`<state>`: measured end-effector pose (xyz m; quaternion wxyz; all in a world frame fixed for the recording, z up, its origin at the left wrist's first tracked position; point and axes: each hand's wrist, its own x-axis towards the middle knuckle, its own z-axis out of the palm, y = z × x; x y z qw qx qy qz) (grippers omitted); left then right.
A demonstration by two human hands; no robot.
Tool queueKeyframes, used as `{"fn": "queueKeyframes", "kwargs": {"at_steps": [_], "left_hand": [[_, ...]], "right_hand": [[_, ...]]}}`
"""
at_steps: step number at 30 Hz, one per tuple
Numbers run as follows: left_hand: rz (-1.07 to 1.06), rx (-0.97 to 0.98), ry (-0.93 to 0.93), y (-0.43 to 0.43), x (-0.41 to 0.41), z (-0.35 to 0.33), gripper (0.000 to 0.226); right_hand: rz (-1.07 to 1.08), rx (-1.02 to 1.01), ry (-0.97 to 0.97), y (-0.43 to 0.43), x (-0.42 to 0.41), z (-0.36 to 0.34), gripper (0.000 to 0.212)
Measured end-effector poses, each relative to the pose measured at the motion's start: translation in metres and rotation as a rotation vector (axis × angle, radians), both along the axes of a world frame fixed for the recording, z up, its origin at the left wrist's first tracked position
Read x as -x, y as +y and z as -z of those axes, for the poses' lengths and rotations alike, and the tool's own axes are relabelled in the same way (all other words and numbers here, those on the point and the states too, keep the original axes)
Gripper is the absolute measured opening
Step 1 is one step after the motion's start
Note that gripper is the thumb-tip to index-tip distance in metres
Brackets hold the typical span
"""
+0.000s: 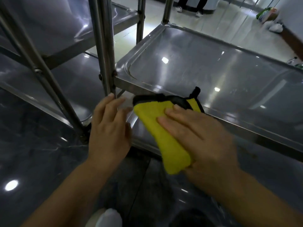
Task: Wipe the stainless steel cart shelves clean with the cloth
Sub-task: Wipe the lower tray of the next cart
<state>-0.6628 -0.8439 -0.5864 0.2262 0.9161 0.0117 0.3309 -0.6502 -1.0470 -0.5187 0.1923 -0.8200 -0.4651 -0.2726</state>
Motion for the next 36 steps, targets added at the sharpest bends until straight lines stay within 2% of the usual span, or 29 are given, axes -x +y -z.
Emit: {"fn": "queueKeyframes", "kwargs": {"at_steps": [3,4,7,9,10,12,14,17,18,20,22,23,25,28,32,35,36], "left_hand": [[-0.040,0.044,0.058,0.013,0.006,0.015,0.030],[-0.062,0.041,0.085,0.016,0.007,0.021,0.029],[-0.107,0.027,0.185,0.022,0.014,0.048,0.032],[-0.113,0.018,0.232,0.028,0.018,0.066,0.031],[-0.111,-0.002,0.249,0.031,0.020,0.075,0.029],[-0.090,-0.037,0.295,0.034,0.020,0.091,0.029],[-0.054,-0.041,0.349,0.034,0.016,0.104,0.033],[-0.009,-0.037,0.383,0.030,0.010,0.117,0.038],[-0.002,-0.037,0.388,0.029,0.008,0.120,0.040],[0.006,-0.040,0.396,0.029,0.005,0.123,0.041],[0.010,-0.023,0.411,0.032,0.002,0.126,0.039],[0.016,-0.004,0.415,0.034,0.001,0.128,0.037],[0.034,0.031,0.427,0.036,-0.002,0.133,0.035],[0.082,0.001,0.488,0.034,-0.010,0.141,0.044],[0.220,-0.097,0.535,0.026,-0.033,0.148,0.050],[0.331,-0.297,0.587,0.027,-0.043,0.154,0.037],[0.338,-0.322,0.625,0.028,-0.043,0.161,0.043]], "right_hand": [[-0.055,0.023,0.075,0.011,0.013,0.042,0.045],[-0.044,0.003,0.195,0.014,0.012,0.062,0.042],[0.131,-0.180,0.797,0.025,0.003,0.115,0.033],[0.339,-0.225,1.000,0.024,-0.013,0.143,0.020],[0.417,-0.227,1.025,0.024,-0.023,0.150,0.022],[0.492,-0.293,0.998,0.031,-0.044,0.149,0.024],[0.534,-0.311,0.886,0.045,-0.063,0.141,0.029],[0.519,-0.011,0.609,0.073,-0.084,0.153,0.027],[0.442,0.116,0.582,0.082,-0.086,0.165,0.036],[0.268,0.431,0.699,0.096,-0.083,0.196,0.072],[0.184,0.602,0.814,0.104,-0.080,0.218,0.096],[0.179,0.609,0.830,0.105,-0.081,0.224,0.094],[0.182,0.553,0.854,0.106,-0.094,0.229,0.075],[0.206,0.482,0.807,0.108,-0.131,0.235,0.056],[0.371,0.552,0.720,0.115,-0.208,0.241,0.056],[0.475,0.540,0.773,0.118,-0.261,0.236,0.057],[0.492,0.538,0.801,0.118,-0.272,0.234,0.058]]}}
